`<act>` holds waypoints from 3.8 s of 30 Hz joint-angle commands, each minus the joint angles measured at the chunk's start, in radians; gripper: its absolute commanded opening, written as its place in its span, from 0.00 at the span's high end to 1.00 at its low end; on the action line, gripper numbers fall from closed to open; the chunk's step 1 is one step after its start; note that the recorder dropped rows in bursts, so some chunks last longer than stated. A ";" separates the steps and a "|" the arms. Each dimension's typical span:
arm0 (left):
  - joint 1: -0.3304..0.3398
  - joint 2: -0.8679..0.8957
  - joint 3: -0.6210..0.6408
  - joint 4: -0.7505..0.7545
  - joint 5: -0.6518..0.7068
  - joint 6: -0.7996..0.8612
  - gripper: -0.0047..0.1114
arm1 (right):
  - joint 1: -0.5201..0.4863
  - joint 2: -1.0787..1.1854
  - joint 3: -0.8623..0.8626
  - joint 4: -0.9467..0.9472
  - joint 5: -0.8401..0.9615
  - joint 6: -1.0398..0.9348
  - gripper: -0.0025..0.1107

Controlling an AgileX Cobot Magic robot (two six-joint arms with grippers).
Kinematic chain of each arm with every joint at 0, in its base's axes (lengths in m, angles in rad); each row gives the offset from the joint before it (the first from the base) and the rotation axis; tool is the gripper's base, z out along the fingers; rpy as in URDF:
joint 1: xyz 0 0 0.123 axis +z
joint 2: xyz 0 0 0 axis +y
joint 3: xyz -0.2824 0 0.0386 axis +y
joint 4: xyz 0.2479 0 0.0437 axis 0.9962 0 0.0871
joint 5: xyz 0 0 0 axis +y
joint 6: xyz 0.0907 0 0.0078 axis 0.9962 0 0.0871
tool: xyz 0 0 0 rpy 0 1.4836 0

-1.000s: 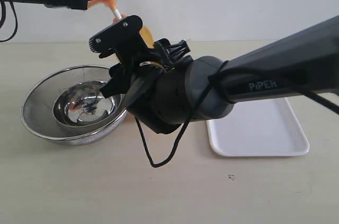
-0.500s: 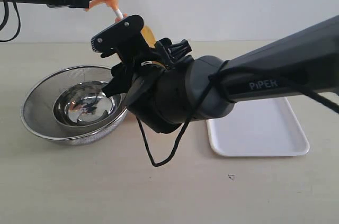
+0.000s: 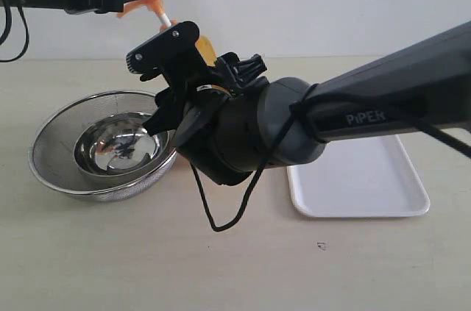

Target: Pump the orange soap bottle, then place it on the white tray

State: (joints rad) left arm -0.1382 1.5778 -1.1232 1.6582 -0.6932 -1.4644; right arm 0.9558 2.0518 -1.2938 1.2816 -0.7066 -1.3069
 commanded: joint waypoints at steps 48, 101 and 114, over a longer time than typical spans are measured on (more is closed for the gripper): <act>-0.002 0.031 0.033 0.086 0.010 -0.009 0.92 | 0.001 -0.017 -0.014 -0.049 -0.019 -0.008 0.98; -0.002 -0.525 0.073 0.086 0.306 -0.083 0.92 | 0.001 -0.017 -0.014 0.074 -0.081 0.026 0.98; -0.002 -0.703 0.227 0.086 0.426 -0.133 0.92 | 0.001 -0.017 -0.014 0.122 -0.095 0.093 0.98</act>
State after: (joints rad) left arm -0.1382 0.9110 -0.9263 1.7468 -0.2977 -1.5693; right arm 0.9577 2.0518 -1.3018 1.4069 -0.7829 -1.2438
